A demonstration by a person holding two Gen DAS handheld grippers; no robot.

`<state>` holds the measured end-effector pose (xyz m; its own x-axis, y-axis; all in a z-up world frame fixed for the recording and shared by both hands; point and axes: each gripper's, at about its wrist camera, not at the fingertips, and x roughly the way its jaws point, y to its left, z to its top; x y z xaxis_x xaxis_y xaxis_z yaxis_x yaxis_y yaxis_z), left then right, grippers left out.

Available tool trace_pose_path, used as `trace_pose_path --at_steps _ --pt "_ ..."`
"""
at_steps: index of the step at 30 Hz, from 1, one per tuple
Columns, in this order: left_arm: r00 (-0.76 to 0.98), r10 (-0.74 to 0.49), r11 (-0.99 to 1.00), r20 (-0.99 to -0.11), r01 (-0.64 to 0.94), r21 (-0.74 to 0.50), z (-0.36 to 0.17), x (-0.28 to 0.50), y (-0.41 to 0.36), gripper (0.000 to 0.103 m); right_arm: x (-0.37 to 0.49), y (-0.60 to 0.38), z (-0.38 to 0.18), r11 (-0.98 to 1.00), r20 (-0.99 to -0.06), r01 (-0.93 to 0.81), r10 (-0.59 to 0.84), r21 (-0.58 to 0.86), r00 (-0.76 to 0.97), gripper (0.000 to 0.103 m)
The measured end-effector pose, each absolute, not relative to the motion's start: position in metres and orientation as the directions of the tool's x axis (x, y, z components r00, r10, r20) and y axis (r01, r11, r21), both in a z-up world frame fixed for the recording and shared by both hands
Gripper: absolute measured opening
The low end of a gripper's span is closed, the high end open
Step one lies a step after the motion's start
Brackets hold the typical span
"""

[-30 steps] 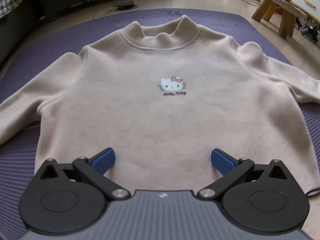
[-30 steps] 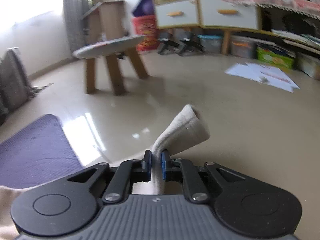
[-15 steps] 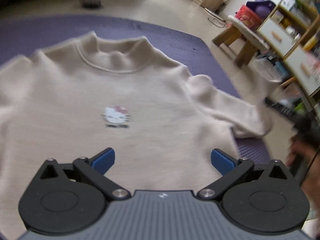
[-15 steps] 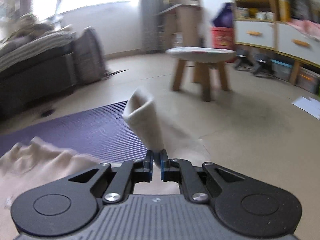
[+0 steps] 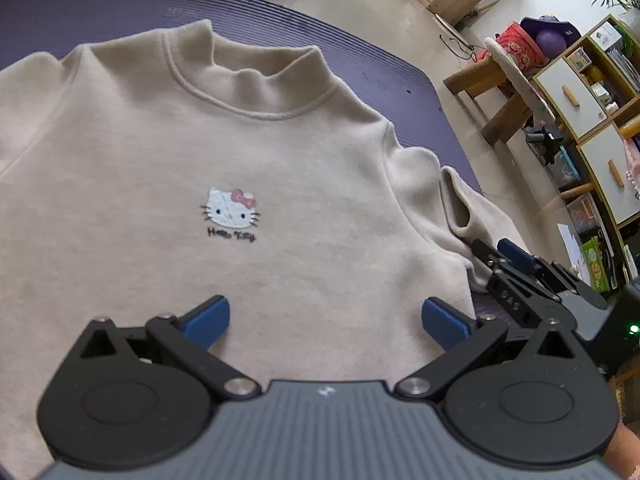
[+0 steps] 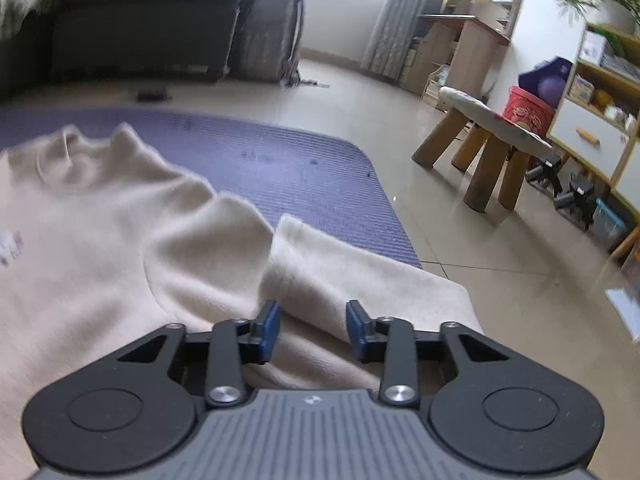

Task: Fold clothes
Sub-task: 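Bring the left tool to the cuff and grasp it while the right tool holds it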

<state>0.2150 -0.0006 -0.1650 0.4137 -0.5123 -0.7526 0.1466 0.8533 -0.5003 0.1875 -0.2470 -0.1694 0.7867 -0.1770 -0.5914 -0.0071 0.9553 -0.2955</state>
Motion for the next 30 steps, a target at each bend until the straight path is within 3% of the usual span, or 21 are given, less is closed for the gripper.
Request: trace_pose_path --at_steps 7,8,9,12,20,30 --pt "0.413 -0.513 0.853 -0.753 0.147 -0.501 -0.167 0.22 -0.003 0.102 0.197 -0.234 -0.188 0.867 -0.561 -0.094 -0.23 -0.489 0.795 0.039" --pt "0.41 -0.519 0.849 -0.75 0.145 -0.508 -0.167 0.221 -0.003 0.102 0.198 -0.231 -0.188 0.857 -0.556 -0.107 -0.228 -0.505 0.799 0.034" --pt "0.408 -0.527 0.843 -0.746 0.141 -0.518 -0.168 0.222 -0.003 0.102 0.198 -0.231 -0.186 0.859 -0.558 -0.115 -0.216 -0.498 0.801 0.018" --pt "0.393 -0.571 0.808 -0.721 0.118 -0.577 -0.17 0.226 0.001 0.102 0.192 -0.232 -0.176 0.888 -0.545 -0.106 -0.177 -0.448 0.82 0.01" --pt "0.376 -0.692 0.672 -0.616 0.024 -0.74 -0.172 0.238 0.011 0.102 0.16 -0.21 -0.132 0.919 -0.49 -0.209 0.019 -0.335 0.871 0.009" --pt "0.399 -0.773 0.557 -0.493 0.055 -0.829 -0.152 0.239 0.005 0.102 0.138 -0.157 -0.131 0.884 -0.529 -0.38 0.193 -0.272 0.827 0.008"
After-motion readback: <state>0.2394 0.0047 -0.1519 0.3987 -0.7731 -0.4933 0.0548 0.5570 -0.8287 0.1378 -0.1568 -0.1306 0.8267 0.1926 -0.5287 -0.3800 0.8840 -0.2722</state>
